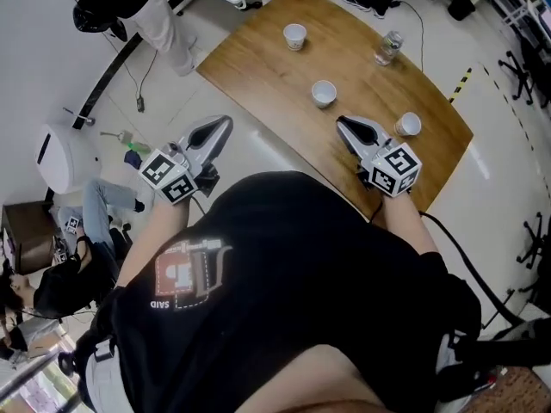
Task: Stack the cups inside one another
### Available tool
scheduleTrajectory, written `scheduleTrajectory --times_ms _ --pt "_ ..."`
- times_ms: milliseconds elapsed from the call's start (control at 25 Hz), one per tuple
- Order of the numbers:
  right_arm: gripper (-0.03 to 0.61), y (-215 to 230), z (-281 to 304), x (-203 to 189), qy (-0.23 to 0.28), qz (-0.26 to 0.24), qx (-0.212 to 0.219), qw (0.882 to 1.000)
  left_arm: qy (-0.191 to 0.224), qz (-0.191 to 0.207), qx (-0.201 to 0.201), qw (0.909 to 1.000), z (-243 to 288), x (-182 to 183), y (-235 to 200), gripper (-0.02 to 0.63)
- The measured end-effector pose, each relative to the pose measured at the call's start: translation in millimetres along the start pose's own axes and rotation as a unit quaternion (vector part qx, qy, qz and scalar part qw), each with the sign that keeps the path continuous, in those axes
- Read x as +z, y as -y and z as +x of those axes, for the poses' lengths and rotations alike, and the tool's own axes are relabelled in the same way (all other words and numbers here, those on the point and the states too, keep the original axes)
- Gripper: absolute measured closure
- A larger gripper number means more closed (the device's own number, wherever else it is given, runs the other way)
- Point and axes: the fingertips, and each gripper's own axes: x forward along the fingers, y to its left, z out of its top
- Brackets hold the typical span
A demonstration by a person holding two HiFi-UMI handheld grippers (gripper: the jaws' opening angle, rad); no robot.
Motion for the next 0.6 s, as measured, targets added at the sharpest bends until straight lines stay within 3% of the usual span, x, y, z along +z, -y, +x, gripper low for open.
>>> scheduleTrajectory --times_ms 160,320,400,600 --pt "0.534 25.4 7.1 1.1 0.010 0.021 -0.052 0.998 -0.023 -0.006 -0.060 0.9979 49.7 -0.4 -36.5 0.609" --pt "0.534 46.9 28.5 -1.2 0.004 0.035 -0.132 0.991 -0.042 -0.013 -0.141 0.9891 89.6 3.4 -87.3 0.609" --pt "0.532 52.9 43.1 -0.9 -0.003 0.037 -0.177 0.983 -0.056 -0.021 -0.183 0.9812 102.7 3.5 -110.6 0.609" --pt "0.525 54.0 64.6 -9.8 0.002 0.085 -0.274 0.958 -0.105 -0.027 -0.291 0.9506 128.0 -0.1 -144.6 0.609"
